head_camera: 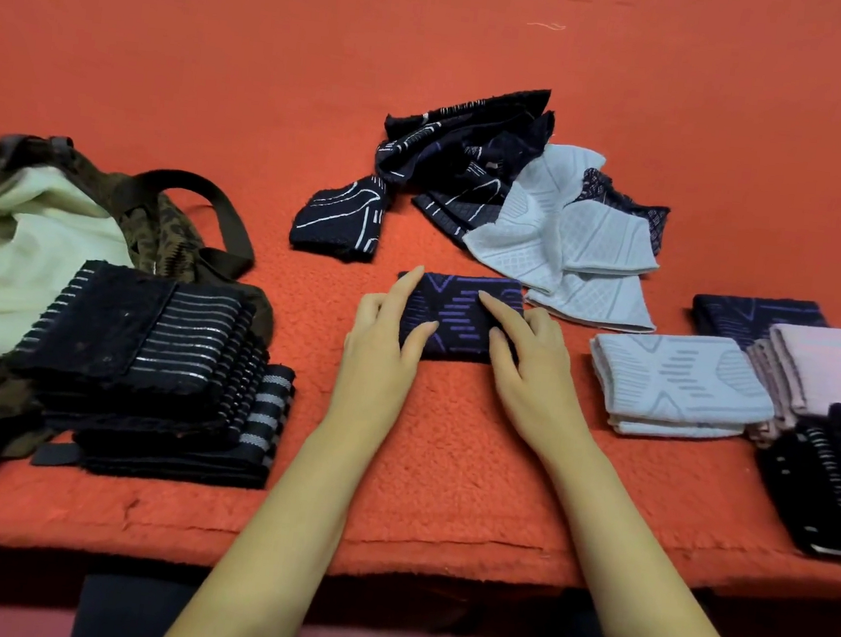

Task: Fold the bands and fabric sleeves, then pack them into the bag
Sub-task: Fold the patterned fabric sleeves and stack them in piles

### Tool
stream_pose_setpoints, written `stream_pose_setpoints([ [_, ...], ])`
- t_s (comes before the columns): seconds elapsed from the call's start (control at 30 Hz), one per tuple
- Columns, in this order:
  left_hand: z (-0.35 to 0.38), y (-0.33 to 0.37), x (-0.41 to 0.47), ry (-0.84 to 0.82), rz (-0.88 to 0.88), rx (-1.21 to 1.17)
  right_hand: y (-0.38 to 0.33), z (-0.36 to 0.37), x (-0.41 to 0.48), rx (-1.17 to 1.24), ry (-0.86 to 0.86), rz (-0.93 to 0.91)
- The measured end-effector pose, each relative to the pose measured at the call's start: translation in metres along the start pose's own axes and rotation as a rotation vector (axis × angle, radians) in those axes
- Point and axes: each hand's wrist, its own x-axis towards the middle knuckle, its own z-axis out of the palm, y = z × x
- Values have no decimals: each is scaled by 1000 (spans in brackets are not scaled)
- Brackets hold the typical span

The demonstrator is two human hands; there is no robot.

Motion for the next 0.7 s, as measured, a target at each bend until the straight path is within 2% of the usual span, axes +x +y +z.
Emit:
stream_pose_setpoints([
  [0.17,4,0,-1,50,-35,94,0,-1,1,-63,-3,25],
  [0.37,5,0,-1,67,-150,353,1,2,1,-85,57,54],
  [0.5,5,-1,1,-8,-166,377,0,1,2,-174,57,108],
  [0.7,5,-2,3,-45,-157,372,1,1,9,-122,-20,142],
])
